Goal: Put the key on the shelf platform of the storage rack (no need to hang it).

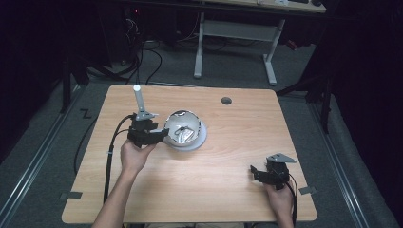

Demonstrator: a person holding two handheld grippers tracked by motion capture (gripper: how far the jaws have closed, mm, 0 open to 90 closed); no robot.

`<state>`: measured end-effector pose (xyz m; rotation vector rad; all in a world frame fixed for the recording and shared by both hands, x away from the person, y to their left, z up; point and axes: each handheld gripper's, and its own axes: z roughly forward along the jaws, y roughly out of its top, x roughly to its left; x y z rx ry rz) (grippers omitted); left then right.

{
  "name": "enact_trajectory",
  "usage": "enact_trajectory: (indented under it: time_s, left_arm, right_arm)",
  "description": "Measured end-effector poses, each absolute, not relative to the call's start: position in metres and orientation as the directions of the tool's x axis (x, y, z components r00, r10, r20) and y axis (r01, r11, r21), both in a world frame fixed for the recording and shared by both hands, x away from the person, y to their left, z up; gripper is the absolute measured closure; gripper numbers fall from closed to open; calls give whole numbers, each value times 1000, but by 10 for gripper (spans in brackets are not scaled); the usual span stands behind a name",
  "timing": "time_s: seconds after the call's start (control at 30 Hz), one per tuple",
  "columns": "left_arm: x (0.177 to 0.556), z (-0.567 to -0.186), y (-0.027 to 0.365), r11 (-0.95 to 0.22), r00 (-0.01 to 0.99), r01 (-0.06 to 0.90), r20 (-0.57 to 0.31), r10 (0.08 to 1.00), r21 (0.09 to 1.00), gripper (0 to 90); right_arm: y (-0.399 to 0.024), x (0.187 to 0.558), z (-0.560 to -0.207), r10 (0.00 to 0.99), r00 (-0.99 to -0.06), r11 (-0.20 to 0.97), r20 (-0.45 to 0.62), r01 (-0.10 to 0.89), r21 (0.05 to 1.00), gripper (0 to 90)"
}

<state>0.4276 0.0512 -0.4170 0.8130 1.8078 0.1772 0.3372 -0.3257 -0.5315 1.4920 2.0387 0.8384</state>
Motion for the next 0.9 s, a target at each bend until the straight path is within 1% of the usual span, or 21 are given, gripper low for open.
enact_trajectory:
  time_s: [0.8, 0.83, 0.9]
  left_arm:
    - [411, -415, 80, 771, -193, 407, -778, 597, 491, 445]
    - [413, -414, 78, 796, -160, 369, -811, 563, 480, 445]
    - [410, -411, 80, 812, -168, 386, -831, 529, 439, 444]
  right_arm:
    - [-326, 337, -532, 956, -294, 219, -20, 665, 714, 230]
    - [-326, 337, -532, 956, -293, 219, -20, 665, 714, 230]
    - [-326, 337, -532, 956, -294, 219, -20, 665, 714, 230]
